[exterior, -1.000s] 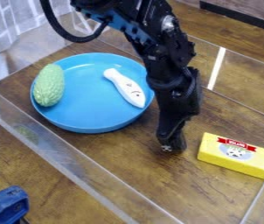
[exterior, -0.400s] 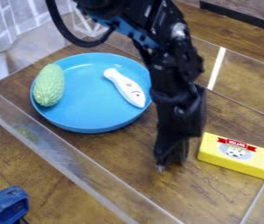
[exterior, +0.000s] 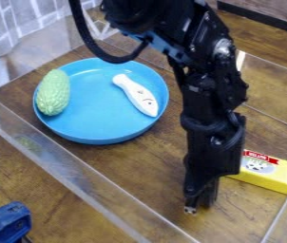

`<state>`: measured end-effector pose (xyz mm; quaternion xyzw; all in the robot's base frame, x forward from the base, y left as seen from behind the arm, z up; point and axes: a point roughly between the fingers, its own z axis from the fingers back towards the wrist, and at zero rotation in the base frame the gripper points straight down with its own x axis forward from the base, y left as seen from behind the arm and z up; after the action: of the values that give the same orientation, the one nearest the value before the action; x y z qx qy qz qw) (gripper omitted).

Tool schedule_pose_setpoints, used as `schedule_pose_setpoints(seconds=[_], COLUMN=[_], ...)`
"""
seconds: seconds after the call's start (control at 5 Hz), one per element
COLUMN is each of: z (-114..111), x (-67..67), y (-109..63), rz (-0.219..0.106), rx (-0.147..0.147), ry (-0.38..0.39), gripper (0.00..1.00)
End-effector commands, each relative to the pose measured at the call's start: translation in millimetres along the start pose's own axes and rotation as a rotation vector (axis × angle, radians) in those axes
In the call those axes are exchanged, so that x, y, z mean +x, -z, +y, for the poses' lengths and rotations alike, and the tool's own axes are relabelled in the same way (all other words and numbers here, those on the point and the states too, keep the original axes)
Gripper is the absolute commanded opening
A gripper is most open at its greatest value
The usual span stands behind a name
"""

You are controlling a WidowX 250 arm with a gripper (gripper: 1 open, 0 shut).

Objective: Put the yellow brick in the blue tray

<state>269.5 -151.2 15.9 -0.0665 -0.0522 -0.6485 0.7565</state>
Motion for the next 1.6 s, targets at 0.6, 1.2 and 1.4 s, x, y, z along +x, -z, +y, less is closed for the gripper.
schedule_pose_setpoints(seconds=[0.6, 1.2, 1.4], z=[-15, -13, -11], x=[20.2, 15.2, 9.1], y=[-8.0, -8.6, -15.1], rz=[-0.014, -0.024, -0.02], rx=[-0.007, 0.011, 0.015], ry=[-0.104, -0.201, -0.224], gripper=[0.0, 0.0, 0.0])
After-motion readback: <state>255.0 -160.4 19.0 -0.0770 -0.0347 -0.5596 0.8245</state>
